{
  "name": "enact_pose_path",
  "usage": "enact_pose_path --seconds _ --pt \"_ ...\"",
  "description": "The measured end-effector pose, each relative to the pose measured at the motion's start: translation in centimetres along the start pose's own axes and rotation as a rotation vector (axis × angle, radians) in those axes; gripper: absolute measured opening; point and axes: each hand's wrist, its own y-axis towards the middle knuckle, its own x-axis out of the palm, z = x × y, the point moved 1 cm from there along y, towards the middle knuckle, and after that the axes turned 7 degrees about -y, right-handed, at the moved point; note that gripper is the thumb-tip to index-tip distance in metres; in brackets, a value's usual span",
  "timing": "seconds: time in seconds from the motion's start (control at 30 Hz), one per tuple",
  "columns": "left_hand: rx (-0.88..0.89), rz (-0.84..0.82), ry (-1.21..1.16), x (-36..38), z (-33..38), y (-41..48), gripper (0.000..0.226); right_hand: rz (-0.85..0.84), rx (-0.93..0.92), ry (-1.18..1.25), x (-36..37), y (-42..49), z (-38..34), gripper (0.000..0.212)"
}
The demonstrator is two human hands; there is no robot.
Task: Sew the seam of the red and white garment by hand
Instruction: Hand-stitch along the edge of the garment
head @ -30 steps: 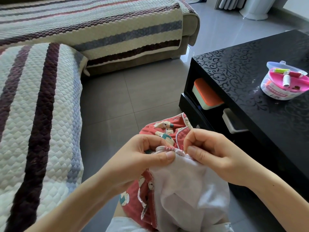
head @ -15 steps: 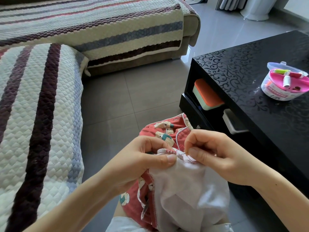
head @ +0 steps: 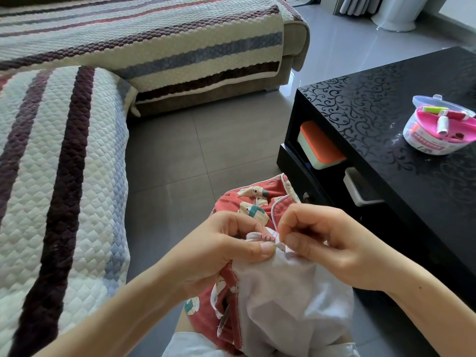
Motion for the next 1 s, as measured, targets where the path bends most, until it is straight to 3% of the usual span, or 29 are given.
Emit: enact_pose_path --seconds 0.17,0.47,0.6,0.73,0.83,0.93,1.0 --pt "0.091 0.035 -0.005 -0.2 0.0 -0.1 0.006 0.141 0.016 -0.042 0.1 -0.1 1.1 0.005" --pt "0.241 0.128 -0.015 0.2 0.1 -0.1 0.005 0.369 -0.113 -0.237 0.9 -0.1 1.8 0.009" --pt "0.328 0.228 0.051 0.1 -0.1 0.3 0.003 0.424 -0.105 -0.158 1.9 0.1 1.3 0.012" --pt "0.315 0.244 0.046 0.4 -0.9 0.6 0.006 0.432 -0.053 -0.026 2.7 0.2 0.8 0.036" --pt "0.327 0.295 0.049 0.6 -1.1 0.9 0.008 0.394 -0.117 -0.017 2.9 -0.1 0.5 0.03" --pt "0.362 0.32 0.052 0.9 -1.0 1.0 0.01 0.476 -0.131 -0.027 3.0 0.0 0.5 0.009" --pt "0.374 0.34 0.051 1.1 -0.8 1.0 0.006 0.57 -0.086 -0.047 3.0 0.2 0.6 0.018"
